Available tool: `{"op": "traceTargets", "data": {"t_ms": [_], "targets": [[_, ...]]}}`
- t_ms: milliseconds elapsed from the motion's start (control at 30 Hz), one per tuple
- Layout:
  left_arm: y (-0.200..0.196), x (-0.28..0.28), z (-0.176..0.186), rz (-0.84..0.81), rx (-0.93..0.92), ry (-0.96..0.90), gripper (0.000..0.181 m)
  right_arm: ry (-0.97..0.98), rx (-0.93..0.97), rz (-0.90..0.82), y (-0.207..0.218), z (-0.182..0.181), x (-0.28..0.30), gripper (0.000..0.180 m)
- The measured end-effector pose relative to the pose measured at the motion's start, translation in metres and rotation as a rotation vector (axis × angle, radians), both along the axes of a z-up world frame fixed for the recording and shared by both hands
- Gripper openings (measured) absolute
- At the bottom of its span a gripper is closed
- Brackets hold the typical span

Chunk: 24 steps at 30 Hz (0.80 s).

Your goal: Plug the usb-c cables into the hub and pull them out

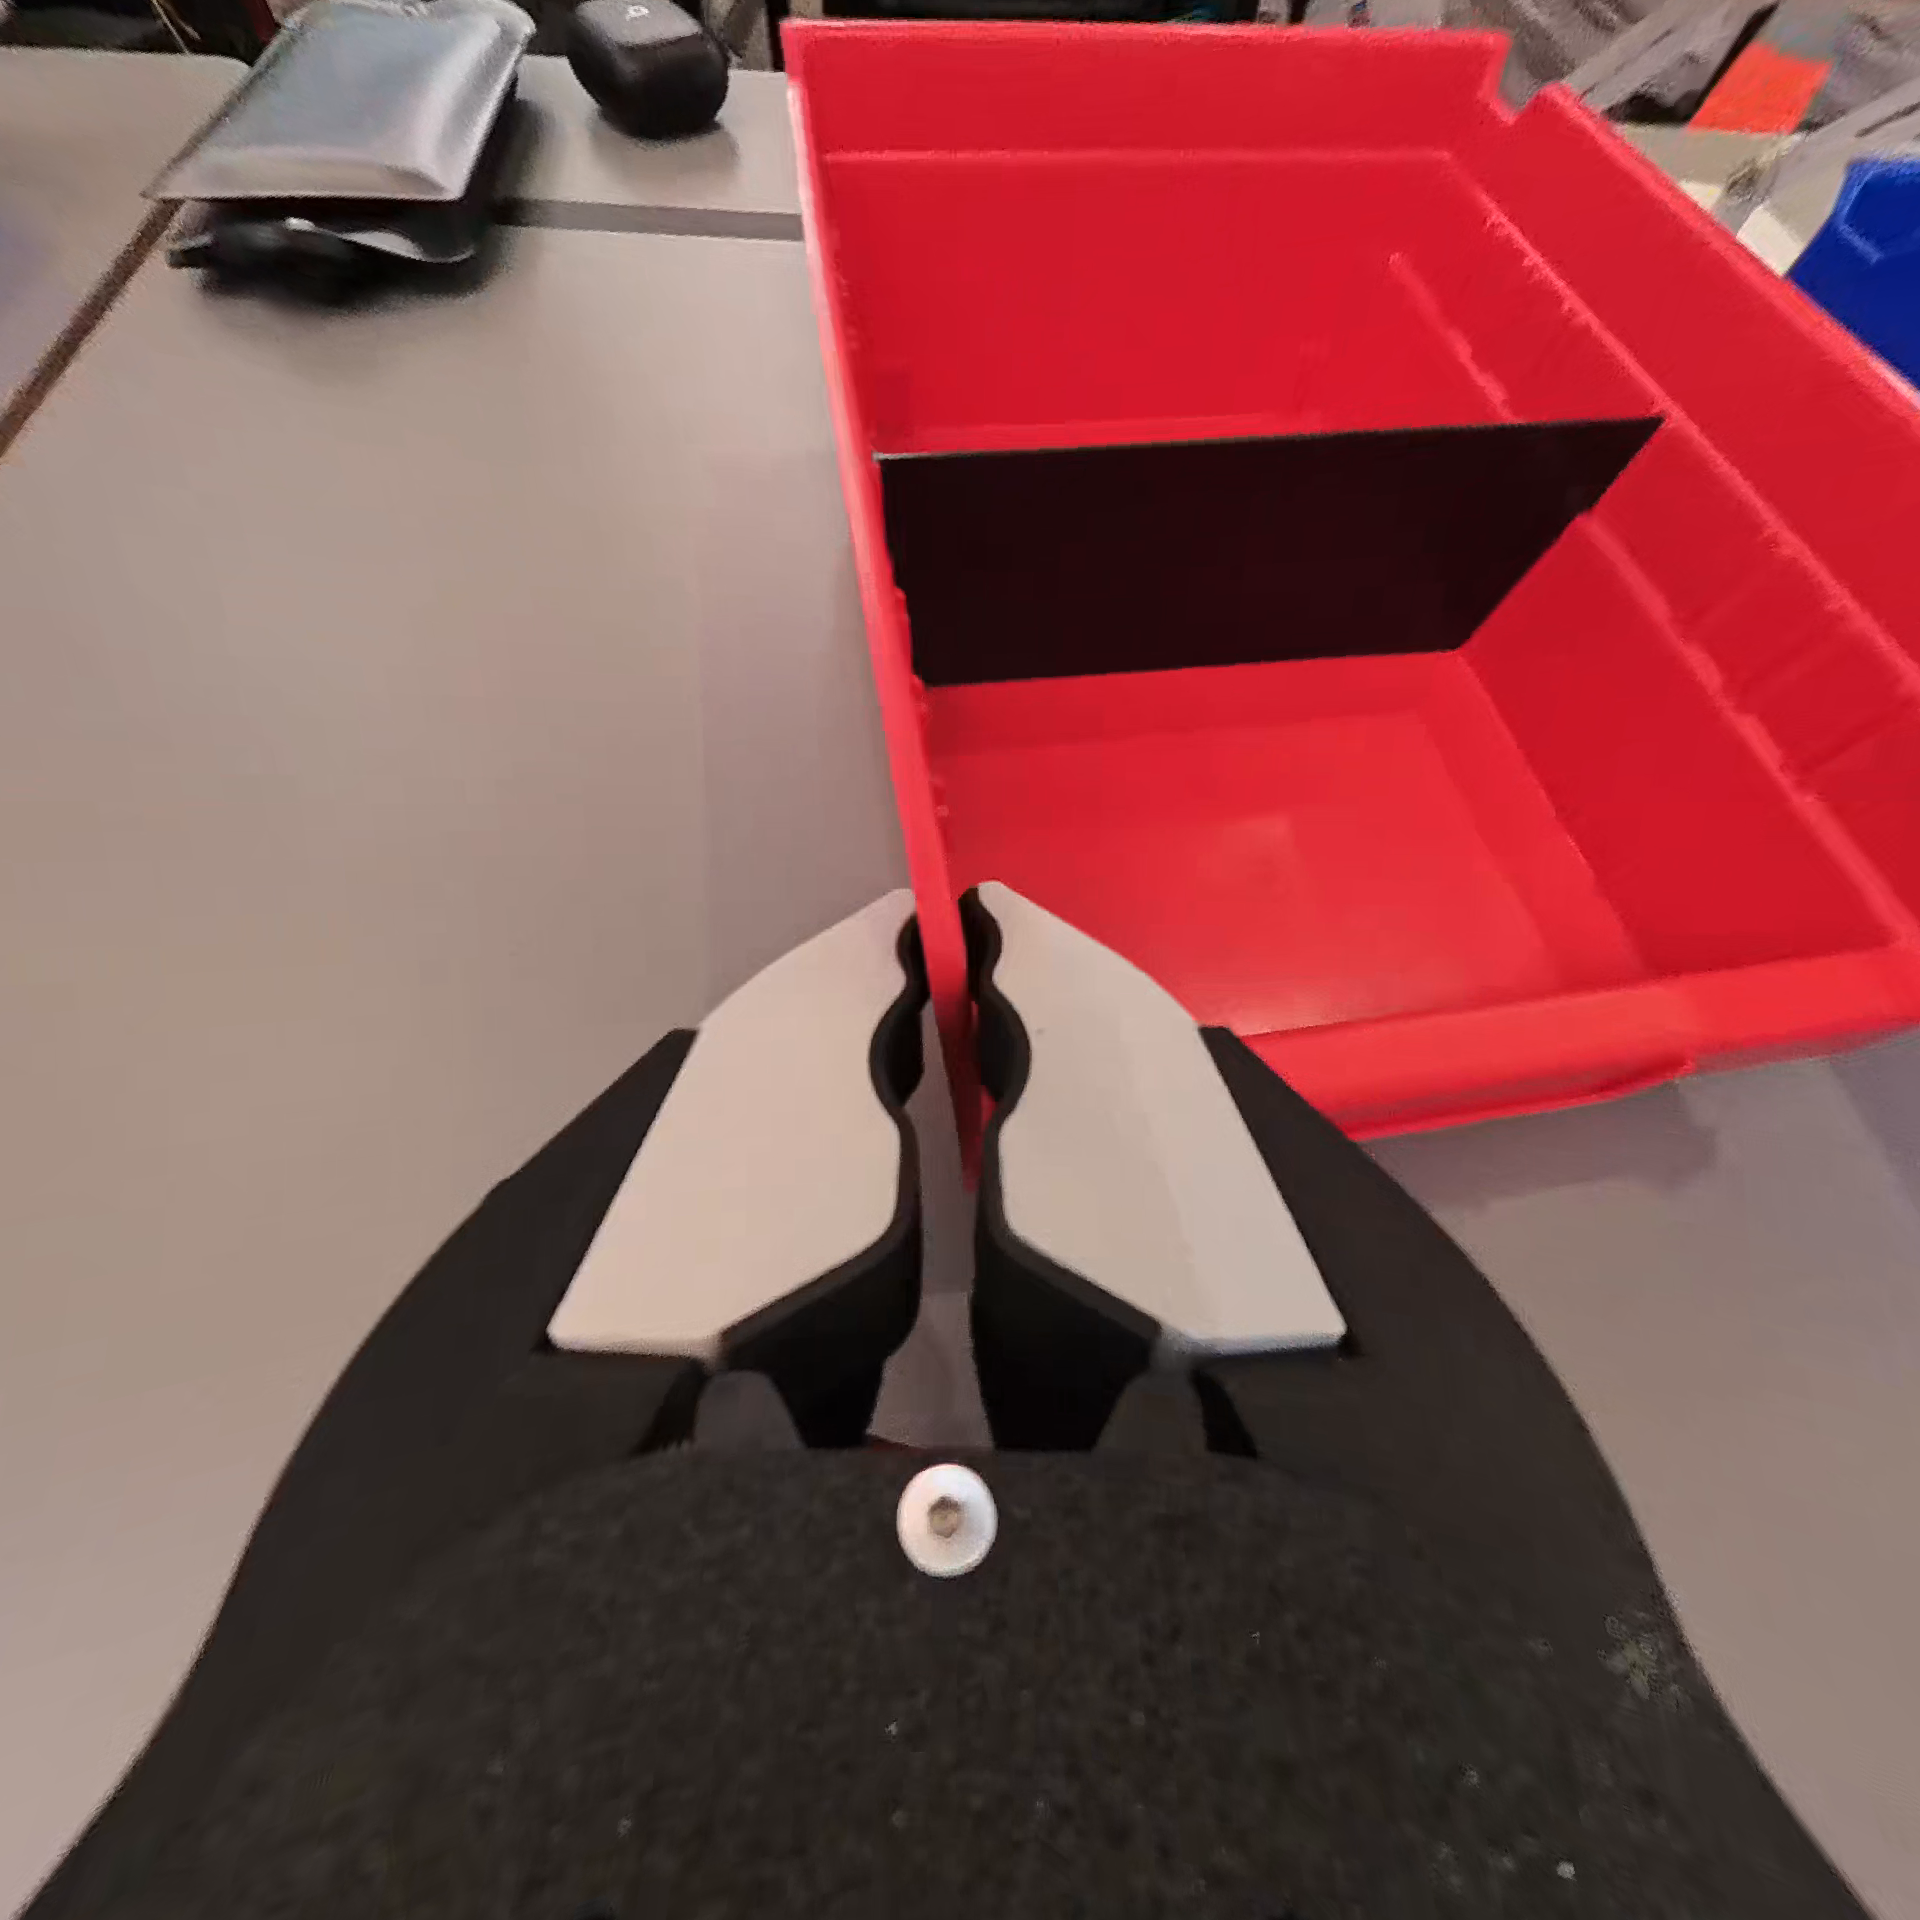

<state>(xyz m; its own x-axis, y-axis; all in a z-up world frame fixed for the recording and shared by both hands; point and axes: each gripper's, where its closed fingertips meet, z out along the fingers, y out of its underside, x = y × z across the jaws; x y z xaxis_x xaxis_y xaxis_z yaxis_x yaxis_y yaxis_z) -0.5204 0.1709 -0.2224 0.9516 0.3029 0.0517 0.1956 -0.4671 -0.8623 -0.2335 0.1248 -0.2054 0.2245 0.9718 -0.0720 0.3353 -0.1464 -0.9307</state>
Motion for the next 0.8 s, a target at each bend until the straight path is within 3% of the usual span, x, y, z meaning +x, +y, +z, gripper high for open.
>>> {"op": "traceTargets", "data": {"t_ms": [67, 200, 300, 433, 567, 800], "targets": [[-0.015, 0.005, 0.0, 0.022, -0.003, 0.018, 0.004, -0.001, 0.032, -0.064, 0.009, 0.004, -0.017, 0.018], [-0.059, 0.024, -0.001, 0.047, -0.011, 0.022, 0.004, -0.029, -0.011, -0.187, 0.017, -0.001, -0.053, 0.048], [-0.094, 0.036, 0.0, 0.079, -0.005, 0.017, 0.004, -0.069, 0.053, -0.268, 0.024, -0.008, -0.072, 0.049], [-0.132, 0.045, 0.0, 0.108, 0.017, 0.005, 0.003, -0.139, -0.044, -0.225, 0.005, -0.03, -0.09, 0.036], [-0.157, 0.055, 0.01, 0.162, 0.014, 0.099, 0.004, -0.136, -0.053, -0.284, 0.001, -0.024, -0.086, 0.018], [-0.178, 0.072, 0.071, 0.226, 0.112, 0.213, 0.004, -0.003, 0.095, -0.288, 0.0, 0.04, -0.081, 0.007]]}}
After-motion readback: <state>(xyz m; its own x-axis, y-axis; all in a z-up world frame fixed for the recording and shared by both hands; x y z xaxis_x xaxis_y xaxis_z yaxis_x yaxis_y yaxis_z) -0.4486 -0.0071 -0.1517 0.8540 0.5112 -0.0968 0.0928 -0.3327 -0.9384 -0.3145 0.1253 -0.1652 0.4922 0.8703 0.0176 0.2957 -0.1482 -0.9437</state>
